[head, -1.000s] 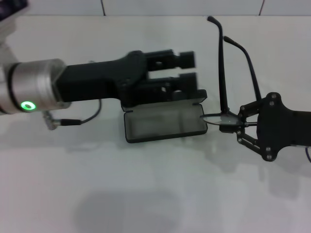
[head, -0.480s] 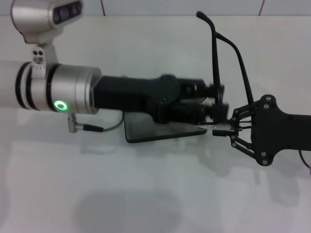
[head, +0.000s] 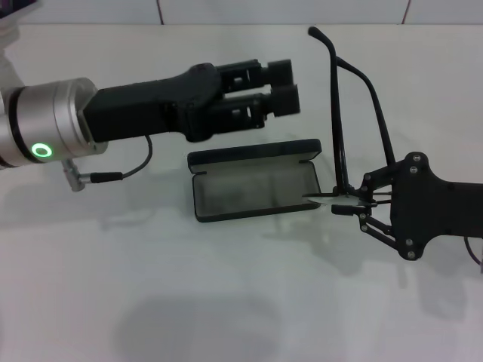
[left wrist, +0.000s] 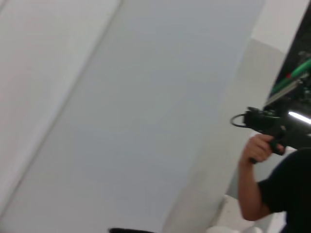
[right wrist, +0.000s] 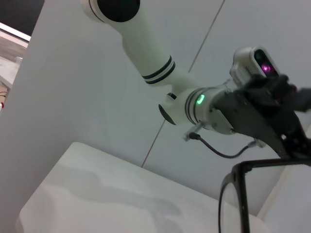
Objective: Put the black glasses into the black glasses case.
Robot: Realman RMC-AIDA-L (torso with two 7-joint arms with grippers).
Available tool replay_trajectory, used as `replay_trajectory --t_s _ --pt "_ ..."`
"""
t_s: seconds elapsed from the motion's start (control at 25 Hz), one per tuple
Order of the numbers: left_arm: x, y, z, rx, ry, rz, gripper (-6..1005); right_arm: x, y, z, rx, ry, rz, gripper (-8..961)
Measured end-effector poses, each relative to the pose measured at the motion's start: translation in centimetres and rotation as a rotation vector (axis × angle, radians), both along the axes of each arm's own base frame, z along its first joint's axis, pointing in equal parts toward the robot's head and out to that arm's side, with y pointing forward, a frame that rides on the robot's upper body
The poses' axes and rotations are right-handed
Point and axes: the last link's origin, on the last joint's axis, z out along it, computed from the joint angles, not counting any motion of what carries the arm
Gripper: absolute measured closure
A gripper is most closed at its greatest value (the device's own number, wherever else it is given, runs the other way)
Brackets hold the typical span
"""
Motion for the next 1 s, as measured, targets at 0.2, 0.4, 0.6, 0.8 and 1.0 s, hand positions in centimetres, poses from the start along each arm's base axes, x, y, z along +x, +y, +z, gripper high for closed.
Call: replay_trajectory --t_s 0.2,0.4,0.6,0.8,1.0 --pt "0.8 -0.8 -0.9 -0.049 -0.006 -0.056 332 0.0 0.3 -0.2 0.011 -0.007 -0.009 850" --pt "1.6 -1.3 -2.1 -0.095 0.024 -0.119 332 -0.1 0.3 -0.7 0.009 -0.022 -0.01 849" --pt "2.1 -1.3 -2.6 -0.127 0.039 -0.126 332 -0.1 0.4 -0.9 0.009 -0.028 -0.012 849" --pt "1.9 -1.3 -3.1 -0.165 0.062 -0.092 333 -0.2 0.2 -1.0 0.003 -0.026 -0.004 849" --pt "1.5 -1.2 -4.0 -0.205 0.088 -0.036 333 -0.3 0.0 -1.3 0.003 -0.029 0.029 849"
